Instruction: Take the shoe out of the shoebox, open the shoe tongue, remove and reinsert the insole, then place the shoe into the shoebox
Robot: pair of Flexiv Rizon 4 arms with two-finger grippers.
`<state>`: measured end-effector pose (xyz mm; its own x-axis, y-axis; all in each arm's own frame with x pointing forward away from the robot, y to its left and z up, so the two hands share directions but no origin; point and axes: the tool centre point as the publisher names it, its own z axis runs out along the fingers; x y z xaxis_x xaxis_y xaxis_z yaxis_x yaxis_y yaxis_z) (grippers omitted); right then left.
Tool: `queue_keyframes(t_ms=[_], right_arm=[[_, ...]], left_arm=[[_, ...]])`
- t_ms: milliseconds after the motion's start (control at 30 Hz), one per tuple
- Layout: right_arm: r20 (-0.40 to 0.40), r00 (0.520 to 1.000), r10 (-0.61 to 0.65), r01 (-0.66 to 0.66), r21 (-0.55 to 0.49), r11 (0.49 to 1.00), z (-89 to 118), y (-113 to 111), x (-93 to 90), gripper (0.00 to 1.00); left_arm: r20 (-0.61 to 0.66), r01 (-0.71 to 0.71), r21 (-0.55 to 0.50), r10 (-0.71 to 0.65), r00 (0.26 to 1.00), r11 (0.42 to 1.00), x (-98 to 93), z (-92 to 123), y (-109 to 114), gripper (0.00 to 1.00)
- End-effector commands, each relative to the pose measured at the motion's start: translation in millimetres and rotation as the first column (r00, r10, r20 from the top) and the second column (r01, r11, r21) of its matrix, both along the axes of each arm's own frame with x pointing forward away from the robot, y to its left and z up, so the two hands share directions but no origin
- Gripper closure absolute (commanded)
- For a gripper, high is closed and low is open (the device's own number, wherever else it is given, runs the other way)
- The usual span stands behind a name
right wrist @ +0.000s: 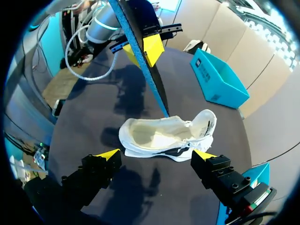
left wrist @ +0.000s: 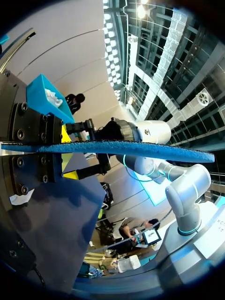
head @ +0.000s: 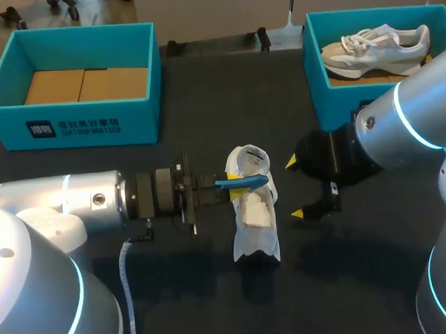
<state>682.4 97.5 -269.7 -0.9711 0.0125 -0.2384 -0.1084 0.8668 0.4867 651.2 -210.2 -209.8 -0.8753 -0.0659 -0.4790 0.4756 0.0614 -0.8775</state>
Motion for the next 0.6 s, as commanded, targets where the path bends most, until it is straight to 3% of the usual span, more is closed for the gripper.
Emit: queue_keyframes(t_ms=[33, 267, 600], right_arm=[[-0.005, 1.0, 0.014, -0.014, -0.029, 0.999, -7.4, 10.2, 13.4, 0.0], [0.001, 1.0, 0.023, -0.023, -0.022, 0.999, -21.3, 7.4, 18.4, 0.0], [0.023, 0.999, 0.05, -0.05, 0.014, 0.999, -49.2, 3.5, 8.6, 0.0]], left_arm=[[0.0, 0.0, 0.004, 0.0, 1.0, 1.0, -1.3, 0.4, -0.9, 1.0], [0.0, 0.0, 0.004, 0.0, 1.0, 1.0, -1.3, 0.4, -0.9, 1.0], [0.0, 0.0, 0.004, 0.0, 1.0, 1.0, -1.3, 0.4, -0.9, 1.0]])
